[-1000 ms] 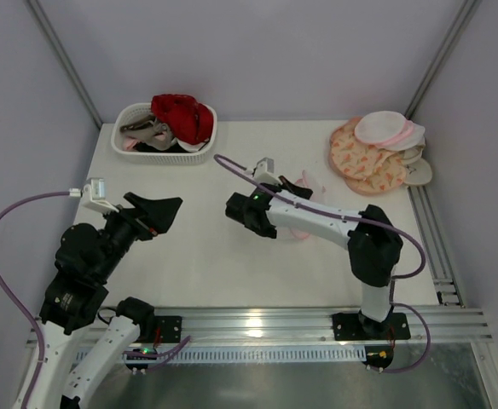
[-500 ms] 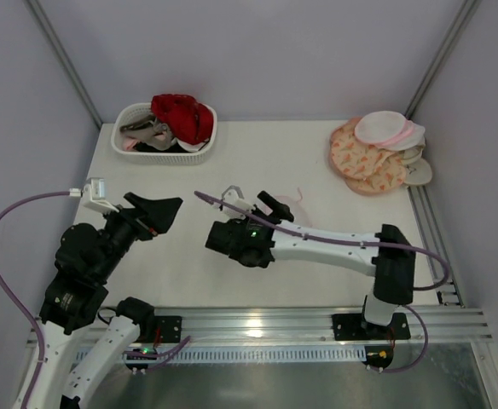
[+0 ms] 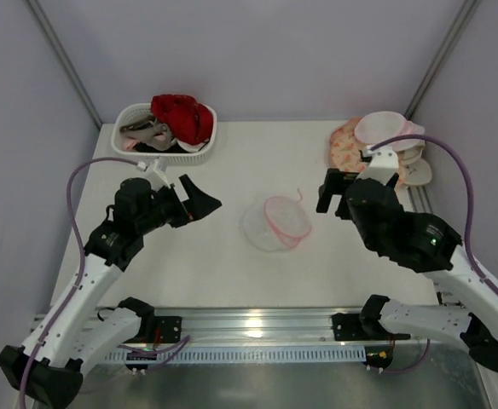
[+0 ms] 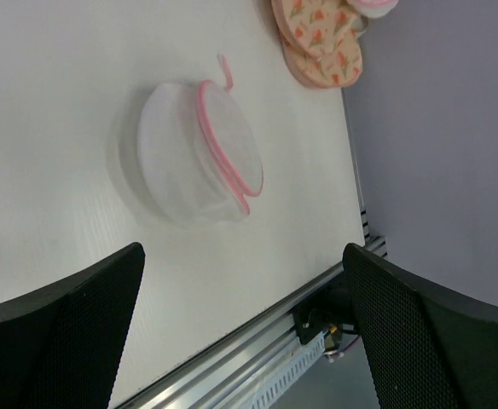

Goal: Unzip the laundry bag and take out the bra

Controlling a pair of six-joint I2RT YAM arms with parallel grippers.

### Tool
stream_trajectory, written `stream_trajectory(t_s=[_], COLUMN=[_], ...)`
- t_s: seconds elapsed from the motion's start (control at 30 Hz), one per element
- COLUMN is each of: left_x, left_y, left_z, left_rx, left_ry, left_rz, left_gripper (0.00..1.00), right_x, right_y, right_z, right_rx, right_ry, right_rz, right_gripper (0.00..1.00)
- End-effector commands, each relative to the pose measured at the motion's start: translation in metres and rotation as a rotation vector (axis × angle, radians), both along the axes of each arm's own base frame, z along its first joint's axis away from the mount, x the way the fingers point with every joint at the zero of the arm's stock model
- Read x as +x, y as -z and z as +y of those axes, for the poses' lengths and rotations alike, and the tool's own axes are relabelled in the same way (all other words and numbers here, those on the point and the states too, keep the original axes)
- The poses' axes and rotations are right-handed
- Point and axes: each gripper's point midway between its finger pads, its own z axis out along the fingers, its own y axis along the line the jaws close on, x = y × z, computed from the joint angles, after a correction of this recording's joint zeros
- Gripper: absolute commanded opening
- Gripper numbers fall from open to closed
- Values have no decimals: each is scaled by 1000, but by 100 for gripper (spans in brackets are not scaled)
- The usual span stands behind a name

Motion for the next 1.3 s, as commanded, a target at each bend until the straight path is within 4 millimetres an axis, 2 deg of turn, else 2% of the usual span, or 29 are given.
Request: stream_trajectory(t_s=[0.0, 0.03, 0.1, 0.17, 0.2, 0.27, 0.3, 0.4, 0.47, 0.5, 0.6, 0.63, 0.67, 0.7, 0.73, 0.8, 0.83, 0.93, 1.13, 1.2, 1.27], left_x=[-7, -6, -3, 3, 5, 2, 7, 10, 11, 14, 18, 20, 23, 24, 24, 31, 30, 39, 64, 68, 75], left_y=[-9, -6, 7, 23, 29, 38, 42, 59, 69, 83, 95, 110, 113, 118, 137, 144, 160, 167, 156, 165, 162], left_z=[-23, -27, -39, -50, -54, -65, -69, -83, -92, -99, -116, -120, -124, -127, -128, -130, -128, -133, -149, -154, -164], left_rx=[-54, -61, -60, -47, -32, -19, -21, -30, -24, -11, 11, 39, 60, 76, 118, 157, 198, 217, 174, 184, 177], left_ry=[120, 130, 157, 166, 157, 169, 158, 168, 178, 179, 180, 172, 159, 154, 146, 115, 100, 64, 13, 14, 14], left_rz=[-38, -21, 27, 77, 84, 106, 101, 139, 161, 200, 214, 250, 250, 259, 307, 323, 363, 359, 304, 324, 322], left_gripper=[99, 99, 100, 99, 99, 99, 100, 99, 99, 99, 100, 100, 99, 100, 99, 100, 100, 99, 100, 99, 99], right_x=[-10, -6, -8, -6, -7, -5, -9, -9, -13, -13, -21, -23, -26, -28, -31, -35, -37, -42, -47, -47, -48], right_y=[14, 28, 48, 60, 75, 77, 88, 98, 95, 93, 86, 87, 83, 81, 82, 78, 79, 78, 78, 80, 79], right_z=[-5, -13, -11, -6, -5, -1, 1, 0, -7, -10, -18, -22, -25, -28, -30, -35, -37, -41, -49, -50, -50], right_rx=[194, 200, 219, 260, 260, 344, 371, 440, 460, 467, 478, 469, 477, 480, 476, 480, 475, 470, 456, 450, 453], right_ry=[-40, 0, -11, -9, -10, 1, -17, 5, 22, 33, 36, 46, 48, 50, 53, 57, 62, 60, 68, 70, 66], right_rz=[44, 66, 115, 151, 180, 173, 190, 188, 171, 163, 141, 144, 132, 125, 129, 117, 123, 114, 106, 107, 101], right_gripper=[99, 99, 99, 99, 99, 100, 99, 100, 100, 99, 100, 100, 100, 100, 100, 99, 99, 99, 100, 99, 99])
